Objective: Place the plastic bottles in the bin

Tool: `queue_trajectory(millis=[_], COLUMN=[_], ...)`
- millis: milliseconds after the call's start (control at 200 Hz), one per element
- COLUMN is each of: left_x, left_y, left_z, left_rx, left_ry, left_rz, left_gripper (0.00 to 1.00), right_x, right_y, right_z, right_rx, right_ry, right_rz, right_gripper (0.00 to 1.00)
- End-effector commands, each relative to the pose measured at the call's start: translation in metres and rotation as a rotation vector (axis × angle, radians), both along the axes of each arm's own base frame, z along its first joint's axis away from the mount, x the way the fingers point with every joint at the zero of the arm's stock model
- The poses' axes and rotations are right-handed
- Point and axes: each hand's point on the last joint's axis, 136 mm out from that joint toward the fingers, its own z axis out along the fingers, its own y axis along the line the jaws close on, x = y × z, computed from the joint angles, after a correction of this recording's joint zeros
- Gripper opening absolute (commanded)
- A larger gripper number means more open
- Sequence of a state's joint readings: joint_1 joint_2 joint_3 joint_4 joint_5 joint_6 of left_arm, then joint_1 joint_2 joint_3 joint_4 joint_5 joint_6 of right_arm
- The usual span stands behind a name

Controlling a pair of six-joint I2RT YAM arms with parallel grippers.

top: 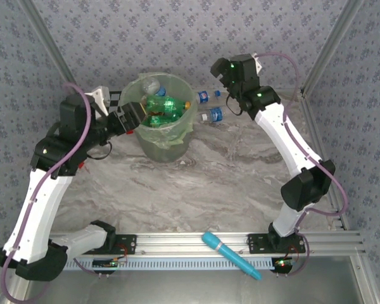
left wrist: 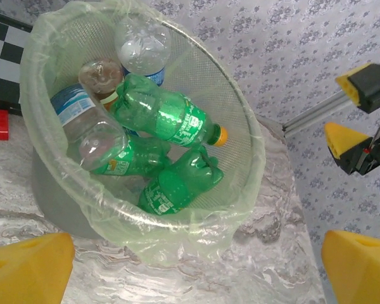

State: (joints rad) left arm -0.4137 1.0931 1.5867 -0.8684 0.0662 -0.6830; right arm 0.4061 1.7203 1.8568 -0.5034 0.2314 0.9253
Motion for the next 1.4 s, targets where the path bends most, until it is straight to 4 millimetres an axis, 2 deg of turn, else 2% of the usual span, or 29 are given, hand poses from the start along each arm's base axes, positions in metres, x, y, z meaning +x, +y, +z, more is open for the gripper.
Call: queue_trajectory(millis=[0,130,375,600,860,1035,1179,1269,1394], left_x=[0.004,0.014,0.026,0.034,0.040,0.041,0.042,0.042,0.041], left_y=[-0.002,-0.003,0.002,0.003,0.004,0.005,0.005,0.006,0.006], left_z=[0.026,0.028,0.033,0.031,0.030,0.030,0.029,0.029,0.029], left_rx=[0.011,0.046,0.081,0.113,0.141,0.154,0.157,0.159,0.163], left_ry=[-0.073,-0.090,-0.104,-0.096,-0.087,-0.079,-0.076,-0.076,-0.077], left_rz=[-0.010,-0.005,0.044,0.058,0.074,0.089,0.092,0.092,0.089], left_gripper=[1.00,1.00,1.00,1.00,1.00,1.00,1.00,1.00,1.00], right_x=[0.008,0.029,0.070,0.101,0.132,0.142,0.142,0.135,0.122], right_y=[-0.011,-0.026,-0.031,-0.027,-0.013,-0.004,0.005,0.007,0.012], right_z=[-0.028,-0.056,-0.114,-0.159,-0.197,-0.218,-0.232,-0.239,-0.238], right_rx=[-0.021,-0.060,-0.102,-0.160,-0.171,-0.134,-0.109,-0.105,-0.137], right_ry=[0.082,0.146,0.254,0.301,0.295,0.290,0.300,0.334,0.359], right_rz=[0.057,0.071,0.140,0.216,0.336,0.404,0.463,0.479,0.508], right_gripper=[0.99,0.99,0.99,0.99,0.99,0.99,0.99,0.99,0.99])
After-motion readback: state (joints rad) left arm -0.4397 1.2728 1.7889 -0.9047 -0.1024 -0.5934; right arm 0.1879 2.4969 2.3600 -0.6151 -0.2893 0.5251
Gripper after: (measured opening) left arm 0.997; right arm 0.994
